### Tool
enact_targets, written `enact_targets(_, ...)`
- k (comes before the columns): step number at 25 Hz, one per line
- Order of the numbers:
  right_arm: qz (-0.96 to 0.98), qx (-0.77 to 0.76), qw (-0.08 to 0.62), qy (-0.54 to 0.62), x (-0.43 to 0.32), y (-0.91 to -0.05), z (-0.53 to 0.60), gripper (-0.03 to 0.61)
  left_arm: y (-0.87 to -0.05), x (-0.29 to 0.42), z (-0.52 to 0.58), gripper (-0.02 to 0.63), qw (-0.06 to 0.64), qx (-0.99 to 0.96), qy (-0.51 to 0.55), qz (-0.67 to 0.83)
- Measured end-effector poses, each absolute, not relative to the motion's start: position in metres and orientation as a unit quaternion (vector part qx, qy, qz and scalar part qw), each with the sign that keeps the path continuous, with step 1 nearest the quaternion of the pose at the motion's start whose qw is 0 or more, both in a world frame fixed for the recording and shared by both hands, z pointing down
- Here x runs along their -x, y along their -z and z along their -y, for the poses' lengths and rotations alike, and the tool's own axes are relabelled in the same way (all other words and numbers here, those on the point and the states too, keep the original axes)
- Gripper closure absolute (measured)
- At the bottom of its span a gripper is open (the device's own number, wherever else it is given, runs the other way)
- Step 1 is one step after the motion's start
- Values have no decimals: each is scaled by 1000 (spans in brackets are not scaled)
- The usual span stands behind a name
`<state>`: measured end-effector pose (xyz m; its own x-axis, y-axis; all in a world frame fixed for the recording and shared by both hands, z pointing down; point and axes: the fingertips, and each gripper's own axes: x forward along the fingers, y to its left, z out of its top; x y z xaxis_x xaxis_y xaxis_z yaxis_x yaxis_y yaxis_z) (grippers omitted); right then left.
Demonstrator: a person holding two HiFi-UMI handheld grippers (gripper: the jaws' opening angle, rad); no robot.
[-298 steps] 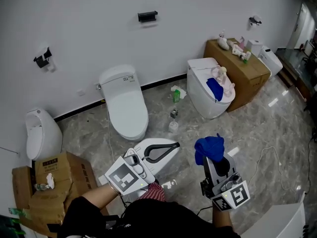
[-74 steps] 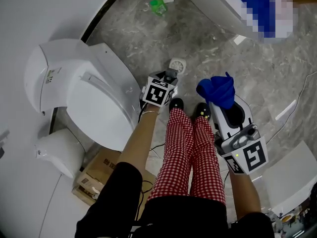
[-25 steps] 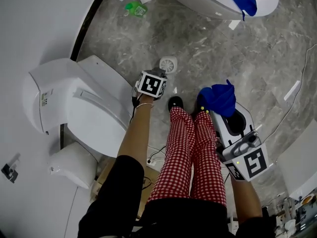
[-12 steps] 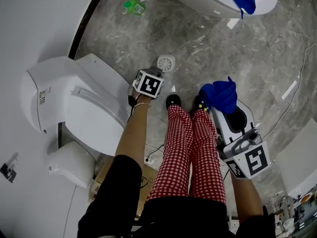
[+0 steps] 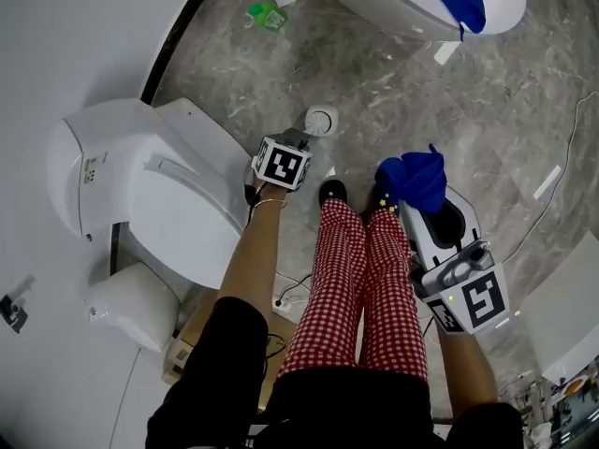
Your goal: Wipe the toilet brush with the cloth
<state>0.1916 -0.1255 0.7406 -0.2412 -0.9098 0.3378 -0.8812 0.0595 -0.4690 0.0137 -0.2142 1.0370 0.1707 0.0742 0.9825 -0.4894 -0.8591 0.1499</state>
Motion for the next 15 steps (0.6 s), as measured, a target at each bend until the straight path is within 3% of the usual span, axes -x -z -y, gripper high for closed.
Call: enact_targets(15, -753, 596, 21, 280, -160, -709, 128, 500, -992, 20, 202, 442, 236, -752, -590, 175)
